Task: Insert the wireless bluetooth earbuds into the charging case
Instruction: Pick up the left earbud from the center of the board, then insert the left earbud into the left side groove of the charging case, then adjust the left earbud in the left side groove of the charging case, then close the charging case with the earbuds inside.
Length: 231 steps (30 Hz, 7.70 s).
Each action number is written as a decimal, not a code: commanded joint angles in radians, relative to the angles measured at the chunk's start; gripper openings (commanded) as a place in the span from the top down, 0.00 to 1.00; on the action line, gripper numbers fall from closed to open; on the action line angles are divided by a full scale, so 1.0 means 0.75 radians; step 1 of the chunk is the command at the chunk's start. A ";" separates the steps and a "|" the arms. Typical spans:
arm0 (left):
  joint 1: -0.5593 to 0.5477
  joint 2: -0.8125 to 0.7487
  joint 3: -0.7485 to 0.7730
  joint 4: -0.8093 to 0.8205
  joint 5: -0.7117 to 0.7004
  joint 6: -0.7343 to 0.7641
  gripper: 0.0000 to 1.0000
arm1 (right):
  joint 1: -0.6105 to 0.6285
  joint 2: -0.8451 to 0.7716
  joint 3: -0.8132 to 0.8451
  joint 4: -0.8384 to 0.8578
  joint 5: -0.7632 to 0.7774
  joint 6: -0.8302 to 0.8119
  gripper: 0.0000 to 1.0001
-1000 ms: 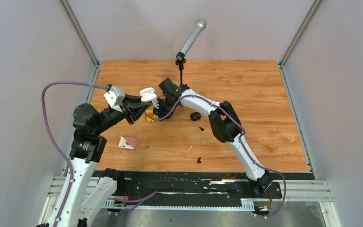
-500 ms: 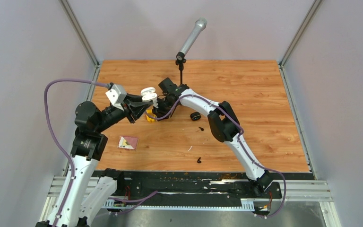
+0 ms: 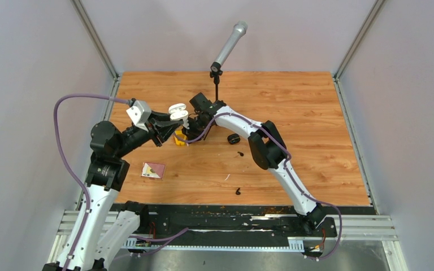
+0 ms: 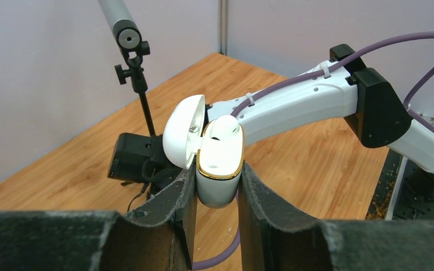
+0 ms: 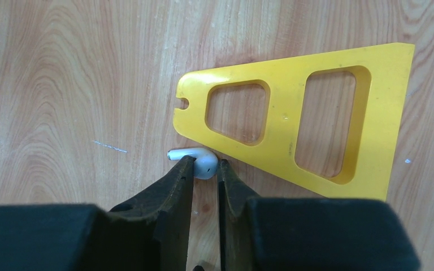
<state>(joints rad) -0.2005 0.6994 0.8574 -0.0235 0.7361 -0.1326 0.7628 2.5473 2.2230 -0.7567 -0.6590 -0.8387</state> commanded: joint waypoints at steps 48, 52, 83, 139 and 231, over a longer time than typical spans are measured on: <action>-0.351 0.464 -0.089 0.799 0.068 -0.231 1.00 | 0.231 -1.668 -0.789 0.414 0.737 -0.252 1.00; -0.361 0.463 -0.074 0.807 0.025 -0.283 1.00 | 0.274 -1.674 -0.836 0.518 0.789 -0.336 1.00; -0.369 0.443 0.013 0.786 -0.073 -0.355 1.00 | 0.338 -1.705 -1.042 0.650 0.825 -0.604 1.00; -0.365 0.437 -0.051 0.786 0.034 -0.202 1.00 | 0.190 -1.593 -0.454 -0.061 0.486 -0.038 0.58; -0.364 0.388 -0.112 0.592 0.230 0.135 1.00 | 0.099 -1.208 -0.254 -0.569 0.207 0.055 0.09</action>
<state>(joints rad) -0.4755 0.9913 0.7212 0.4194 0.9001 -0.0616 0.8379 1.6569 2.0159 -1.1995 -0.4656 -0.8124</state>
